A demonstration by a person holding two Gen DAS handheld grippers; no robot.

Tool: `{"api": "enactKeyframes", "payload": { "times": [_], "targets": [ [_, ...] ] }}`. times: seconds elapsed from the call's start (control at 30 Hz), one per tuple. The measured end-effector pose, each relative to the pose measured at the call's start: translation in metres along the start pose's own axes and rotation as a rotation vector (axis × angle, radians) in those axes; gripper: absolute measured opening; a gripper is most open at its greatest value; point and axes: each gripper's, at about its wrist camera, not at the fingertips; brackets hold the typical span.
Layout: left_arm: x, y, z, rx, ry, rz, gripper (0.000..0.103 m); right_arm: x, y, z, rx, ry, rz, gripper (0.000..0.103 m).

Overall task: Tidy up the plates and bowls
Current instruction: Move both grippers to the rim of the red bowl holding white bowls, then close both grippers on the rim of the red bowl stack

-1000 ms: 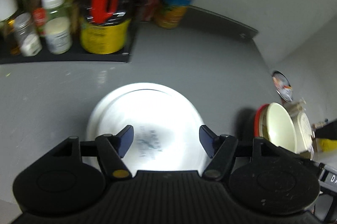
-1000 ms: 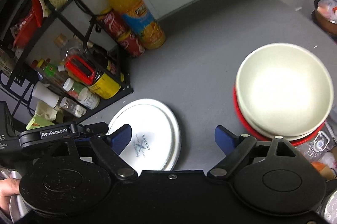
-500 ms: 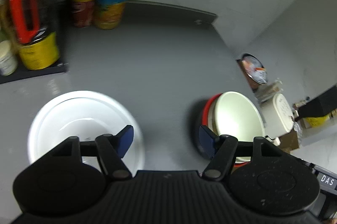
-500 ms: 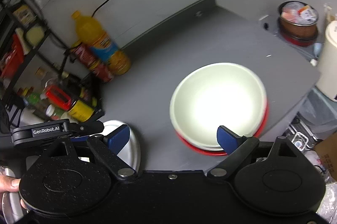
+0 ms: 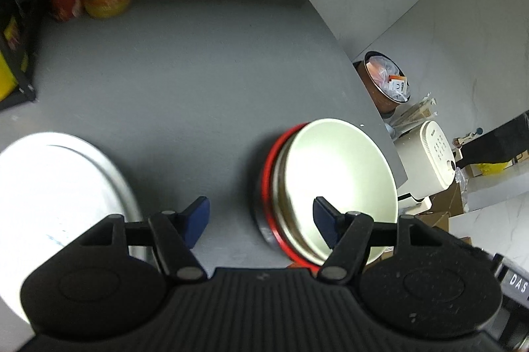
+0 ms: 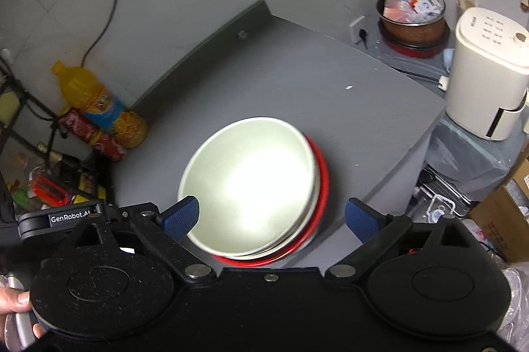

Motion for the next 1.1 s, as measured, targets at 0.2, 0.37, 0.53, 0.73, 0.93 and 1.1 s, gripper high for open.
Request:
{"api": "enactKeyframes", "payload": {
  "times": [0.2,0.37,0.53,0.73,0.93,1.1],
  "targets": [
    [0.014,0.029,0.002,-0.044,-0.035,-0.004,0.067,0.019,0.017,0.006,-0.035,0.035,0.023,0.092],
    [0.016,0.050,0.005,-0.053,-0.075,0.019,0.067,0.035,0.037,0.011,-0.082,0.083,0.052,0.078],
    [0.011,0.064,0.007,-0.063,-0.117,0.028,0.063,0.046,0.062,0.014,-0.148,0.086,0.061,0.066],
    [0.000,0.079,0.008,-0.088,-0.220,0.020,0.042,0.049,0.085,0.019,-0.210,0.074,0.087,0.063],
    [-0.009,0.089,0.008,-0.102,-0.286,0.022,0.031,0.048,0.107,0.024,-0.274,0.048,0.096,0.052],
    [-0.013,0.091,0.009,-0.103,-0.321,0.018,0.031,0.052,0.117,0.027,-0.303,0.035,0.067,0.035]
  ]
}}
Point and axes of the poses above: each gripper's, at about its wrist camera, not at the fingertips, and y roughly the way its jaws point, x to its right, z to its top, and after that the axes turned 4 degrees about -y, right-handed
